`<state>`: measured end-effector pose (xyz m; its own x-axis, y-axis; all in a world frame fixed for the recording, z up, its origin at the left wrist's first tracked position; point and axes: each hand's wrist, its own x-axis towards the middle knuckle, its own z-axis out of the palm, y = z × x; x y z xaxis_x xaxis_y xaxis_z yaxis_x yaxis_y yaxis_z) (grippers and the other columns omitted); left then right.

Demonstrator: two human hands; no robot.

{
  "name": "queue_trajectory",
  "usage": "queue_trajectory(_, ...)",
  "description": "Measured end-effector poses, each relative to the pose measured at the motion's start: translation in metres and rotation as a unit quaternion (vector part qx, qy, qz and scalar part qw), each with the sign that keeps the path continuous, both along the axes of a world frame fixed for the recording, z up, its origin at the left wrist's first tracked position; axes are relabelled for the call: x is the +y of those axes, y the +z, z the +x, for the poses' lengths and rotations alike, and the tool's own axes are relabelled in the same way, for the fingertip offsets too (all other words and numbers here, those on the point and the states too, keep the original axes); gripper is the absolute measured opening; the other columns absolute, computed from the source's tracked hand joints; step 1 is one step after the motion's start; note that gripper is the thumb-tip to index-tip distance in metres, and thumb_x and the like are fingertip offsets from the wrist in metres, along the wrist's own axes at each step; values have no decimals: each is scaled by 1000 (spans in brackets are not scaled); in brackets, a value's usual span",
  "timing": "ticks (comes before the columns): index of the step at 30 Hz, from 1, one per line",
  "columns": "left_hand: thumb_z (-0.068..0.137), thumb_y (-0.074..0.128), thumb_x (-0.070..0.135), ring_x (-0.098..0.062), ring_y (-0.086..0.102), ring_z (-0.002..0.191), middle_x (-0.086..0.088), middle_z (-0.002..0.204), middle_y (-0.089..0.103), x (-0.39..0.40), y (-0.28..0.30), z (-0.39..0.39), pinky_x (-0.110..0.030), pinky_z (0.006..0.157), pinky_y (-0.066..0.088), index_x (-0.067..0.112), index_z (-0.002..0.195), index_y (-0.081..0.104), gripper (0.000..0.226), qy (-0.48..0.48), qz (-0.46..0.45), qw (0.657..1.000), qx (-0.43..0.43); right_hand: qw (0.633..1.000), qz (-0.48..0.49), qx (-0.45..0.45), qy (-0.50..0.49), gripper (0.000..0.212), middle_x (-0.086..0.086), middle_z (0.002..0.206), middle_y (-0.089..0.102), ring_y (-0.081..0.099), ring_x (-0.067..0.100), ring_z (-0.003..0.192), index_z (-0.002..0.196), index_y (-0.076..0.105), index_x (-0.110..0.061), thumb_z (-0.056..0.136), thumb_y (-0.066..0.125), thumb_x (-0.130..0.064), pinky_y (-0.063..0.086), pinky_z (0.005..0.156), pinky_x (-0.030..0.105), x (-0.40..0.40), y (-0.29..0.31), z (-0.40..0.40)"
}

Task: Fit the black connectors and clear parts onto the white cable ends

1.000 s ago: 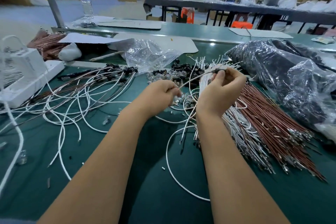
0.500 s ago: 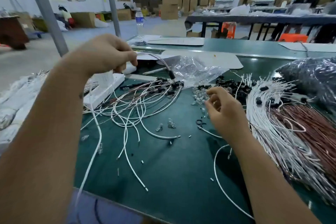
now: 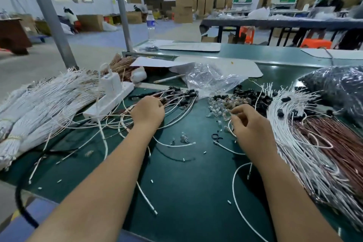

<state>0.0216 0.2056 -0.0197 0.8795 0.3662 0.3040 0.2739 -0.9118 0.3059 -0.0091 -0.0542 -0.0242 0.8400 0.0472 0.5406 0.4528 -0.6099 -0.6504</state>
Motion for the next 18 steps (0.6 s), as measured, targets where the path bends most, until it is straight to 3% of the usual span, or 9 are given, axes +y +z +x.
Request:
queue_trajectory(2,88,48,24,-30,58,90,-9,93,67,-1,3,7,-32,65,42,13,91,72,27,19,48,998,22,1000,-1,4,-5,5,-12,64,58,56,-1,55,92,63,-16,93,59,-13,39,46,15,-1,2,2)
queue_trajectory(4,90,47,29,-32,54,98,-13,101,64,-3,13,13,-36,72,43,10,96,70,31,18,135,991,-11,1000,-19,9,-8,7,-11,65,59,55,5,55,93,63,-18,94,57,-15,45,52,26,0,4,2)
queue_trajectory(5,90,48,30,-32,54,100,-12,104,65,-5,15,13,-37,76,45,11,102,71,31,-28,163,984,-59,1000,-26,9,-4,7,-10,64,59,55,7,56,93,63,-19,94,57,-16,47,53,32,1,4,2)
queue_trajectory(7,88,55,22,-27,57,104,-3,111,68,-11,16,11,-38,87,47,23,111,72,28,-234,145,954,-122,999,-38,8,7,7,-9,63,58,55,12,55,92,62,-20,94,56,-16,47,52,35,2,5,1)
queue_trajectory(8,88,58,18,-22,58,106,1,113,69,-14,14,10,-38,93,46,29,114,70,31,-337,118,928,-104,999,-46,7,11,7,-9,63,58,54,12,54,93,62,-20,94,56,-16,46,52,34,2,5,0)
queue_trajectory(10,91,59,19,-16,55,110,3,115,67,-18,5,11,-38,99,42,37,123,63,37,-400,59,915,-11,998,-56,10,12,7,-10,62,56,52,11,52,93,62,-20,94,56,-16,43,49,32,0,4,0)
queue_trajectory(13,93,60,25,-19,55,110,1,113,66,4,-6,19,-40,99,42,37,126,59,36,-332,-39,943,8,999,-42,18,1,8,-12,58,54,48,6,48,91,62,-20,94,56,-16,35,46,24,-4,3,0)
queue_trajectory(16,93,59,33,-19,51,119,3,120,66,24,-9,23,-33,101,38,38,119,65,28,-235,18,972,-8,999,-38,30,-2,9,-12,56,52,46,5,45,90,62,-20,95,55,-16,33,43,18,-5,5,0)
queue_trajectory(18,95,48,22,-19,43,129,2,131,60,25,-1,28,-36,104,30,45,122,61,37,-168,85,981,39,998,-42,34,4,9,-12,56,50,43,5,44,91,61,-19,96,54,-16,35,46,18,-5,5,0)
